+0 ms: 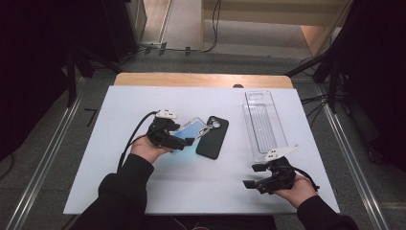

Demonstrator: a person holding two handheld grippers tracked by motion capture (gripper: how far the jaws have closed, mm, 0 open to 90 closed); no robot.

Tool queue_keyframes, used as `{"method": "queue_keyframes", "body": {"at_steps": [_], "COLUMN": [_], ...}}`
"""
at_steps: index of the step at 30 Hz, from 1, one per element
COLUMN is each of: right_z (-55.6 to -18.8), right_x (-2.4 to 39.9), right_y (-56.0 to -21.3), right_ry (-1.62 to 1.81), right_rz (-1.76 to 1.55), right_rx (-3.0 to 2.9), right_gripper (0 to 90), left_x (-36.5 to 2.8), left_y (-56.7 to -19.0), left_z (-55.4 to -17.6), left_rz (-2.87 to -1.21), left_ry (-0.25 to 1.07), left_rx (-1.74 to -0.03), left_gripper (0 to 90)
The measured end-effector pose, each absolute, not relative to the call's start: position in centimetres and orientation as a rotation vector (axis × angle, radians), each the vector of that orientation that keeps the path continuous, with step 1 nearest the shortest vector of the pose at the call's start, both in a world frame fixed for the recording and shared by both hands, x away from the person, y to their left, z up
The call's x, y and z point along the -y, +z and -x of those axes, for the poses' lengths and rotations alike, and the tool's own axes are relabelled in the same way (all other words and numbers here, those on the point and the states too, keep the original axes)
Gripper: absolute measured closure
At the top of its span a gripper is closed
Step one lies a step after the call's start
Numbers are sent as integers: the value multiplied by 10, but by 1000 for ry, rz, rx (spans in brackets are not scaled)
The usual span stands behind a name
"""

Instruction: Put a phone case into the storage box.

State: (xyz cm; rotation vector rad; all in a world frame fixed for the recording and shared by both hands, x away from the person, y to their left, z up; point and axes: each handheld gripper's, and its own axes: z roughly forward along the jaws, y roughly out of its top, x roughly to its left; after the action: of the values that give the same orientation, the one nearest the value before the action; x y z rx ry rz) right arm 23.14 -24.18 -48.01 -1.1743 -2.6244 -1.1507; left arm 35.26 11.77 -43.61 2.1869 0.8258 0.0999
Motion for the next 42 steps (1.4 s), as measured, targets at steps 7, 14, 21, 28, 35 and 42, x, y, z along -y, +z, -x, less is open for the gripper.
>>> {"method": "queue_keyframes", "body": {"at_steps": [7,14,21,28,35,42], "right_z": [-232,-232,-232,-233,-234,-236], "right_x": [241,238,234,231,225,211], "right_y": [-479,-476,-471,-466,-458,-449], "right_ry": [-1174,-1198,-1226,-1256,-1290,-1303], "right_rz": [1199,1217,1246,1269,1313,1318], "right_rx": [2605,2578,2536,2524,2495,2504], "right_gripper": [208,208,208,208,209,208], "left_x": [-116,-111,-112,-104,-103,-101], "left_y": [-436,-439,-447,-450,-455,-457], "left_z": [-338,-322,-311,-301,-294,-288], "left_rz": [-2171,-2136,-2068,-2044,-1983,-1952], "left_ry": [142,179,173,235,192,208], "left_rx": [-852,-878,-939,-958,-996,-1000], "left_gripper": [174,174,173,174,173,173]}}
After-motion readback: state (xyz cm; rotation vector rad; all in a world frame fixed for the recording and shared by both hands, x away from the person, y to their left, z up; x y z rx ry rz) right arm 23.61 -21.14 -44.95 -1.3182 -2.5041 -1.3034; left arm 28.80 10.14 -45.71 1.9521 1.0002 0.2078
